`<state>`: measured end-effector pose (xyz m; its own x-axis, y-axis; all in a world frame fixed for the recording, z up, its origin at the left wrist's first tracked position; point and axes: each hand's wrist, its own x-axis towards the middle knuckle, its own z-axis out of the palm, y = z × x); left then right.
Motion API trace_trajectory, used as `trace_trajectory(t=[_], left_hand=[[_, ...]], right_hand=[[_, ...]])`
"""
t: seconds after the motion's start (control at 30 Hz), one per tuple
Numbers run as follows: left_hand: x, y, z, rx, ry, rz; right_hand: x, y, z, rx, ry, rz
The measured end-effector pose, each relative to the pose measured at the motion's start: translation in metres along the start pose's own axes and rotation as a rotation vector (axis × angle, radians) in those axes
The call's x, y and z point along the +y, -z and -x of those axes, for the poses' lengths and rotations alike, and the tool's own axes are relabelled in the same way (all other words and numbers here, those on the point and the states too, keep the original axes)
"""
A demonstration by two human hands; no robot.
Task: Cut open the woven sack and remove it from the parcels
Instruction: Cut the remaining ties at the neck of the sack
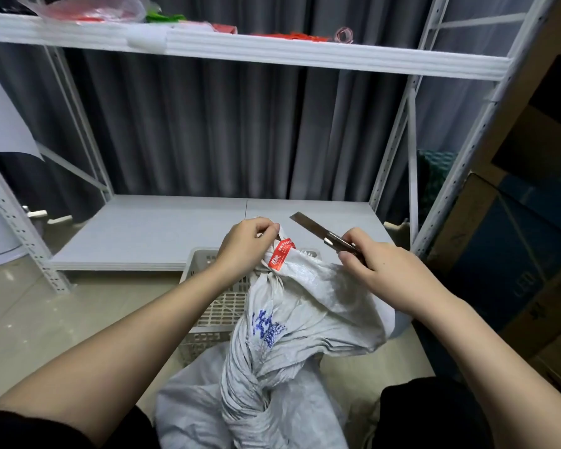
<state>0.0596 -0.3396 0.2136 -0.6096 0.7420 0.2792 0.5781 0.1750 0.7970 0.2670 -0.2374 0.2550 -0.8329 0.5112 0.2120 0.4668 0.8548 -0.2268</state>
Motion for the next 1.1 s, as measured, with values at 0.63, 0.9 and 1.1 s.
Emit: trace_trajectory(t=[0.63, 0.9, 1.1], left_hand=[[0.002, -0.002, 0.000, -0.008, -0.009, -0.054], [0.005, -0.003, -0.002, 0.014, -0.070, -0.214], [0.001, -0.003, -0.003, 0.000, -0.086, -0.234]], right_hand=[[0.003, -0.006, -0.011, -0.033, 0.147, 0.197], [-0.008, 0.004, -0.016, -0.093, 0.149, 0.228], [-0.013, 0.006, -0.015, -0.052, 0.171, 0.357]])
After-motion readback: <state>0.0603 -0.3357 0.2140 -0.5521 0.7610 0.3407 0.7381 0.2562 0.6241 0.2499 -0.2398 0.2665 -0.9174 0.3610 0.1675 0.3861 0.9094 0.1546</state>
